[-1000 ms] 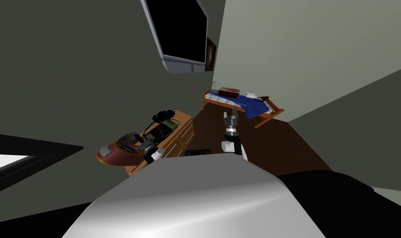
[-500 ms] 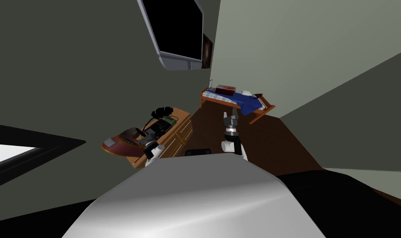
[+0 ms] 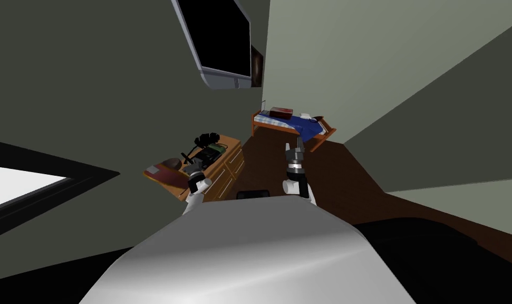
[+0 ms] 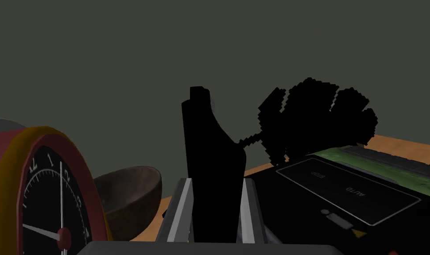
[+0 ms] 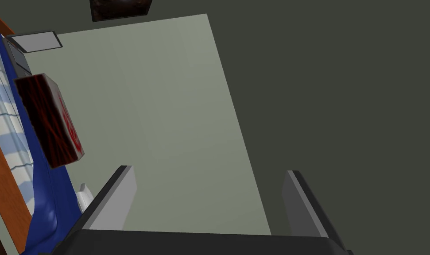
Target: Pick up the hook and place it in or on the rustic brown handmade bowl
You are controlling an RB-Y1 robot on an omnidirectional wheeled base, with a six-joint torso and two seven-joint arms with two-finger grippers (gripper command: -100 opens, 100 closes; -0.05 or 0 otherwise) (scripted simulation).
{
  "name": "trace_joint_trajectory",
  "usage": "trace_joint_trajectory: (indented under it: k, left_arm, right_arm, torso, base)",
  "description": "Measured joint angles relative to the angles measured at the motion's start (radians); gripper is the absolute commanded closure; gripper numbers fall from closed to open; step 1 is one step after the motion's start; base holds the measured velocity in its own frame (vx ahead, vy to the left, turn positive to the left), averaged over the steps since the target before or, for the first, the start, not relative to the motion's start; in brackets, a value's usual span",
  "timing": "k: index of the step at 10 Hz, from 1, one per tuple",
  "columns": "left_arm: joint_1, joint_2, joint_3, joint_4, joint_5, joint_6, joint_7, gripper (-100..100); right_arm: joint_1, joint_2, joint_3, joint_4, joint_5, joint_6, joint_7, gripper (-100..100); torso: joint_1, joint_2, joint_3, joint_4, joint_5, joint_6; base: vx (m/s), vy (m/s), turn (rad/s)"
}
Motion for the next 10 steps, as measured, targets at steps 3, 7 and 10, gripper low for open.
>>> trace_joint_trajectory:
  k: [3,7,10]
  left_arm:
    - [-0.023,0.011,-0.027,-0.009,-0.035,0.012,0.002,100]
    - [-0.093,0.053,-0.095,-0.004,-0.139,0.058,0.015,100]
    - [-0.134,0.082,-0.132,0.024,-0.199,0.069,0.025,100]
  right_arm:
    - [0.000,0.000,0.000,0.000,0.000,0.000,0.000,0]
    - [0.000,0.000,0.000,0.000,0.000,0.000,0.000,0]
    - [0.000,0.000,0.000,0.000,0.000,0.000,0.000,0]
  torso:
    - [-0.007,-0.010,-0.005,-0.002,-0.002,0.002]
    - [-0.003,-0.006,-0.003,0.001,-0.002,0.004]
    - [-0.004,-0.010,-0.005,0.000,-0.002,0.004]
  base:
    - [-0.115,0.034,-0.091]
    - [-0.170,0.095,-0.142]
    - [-0.117,0.096,-0.124]
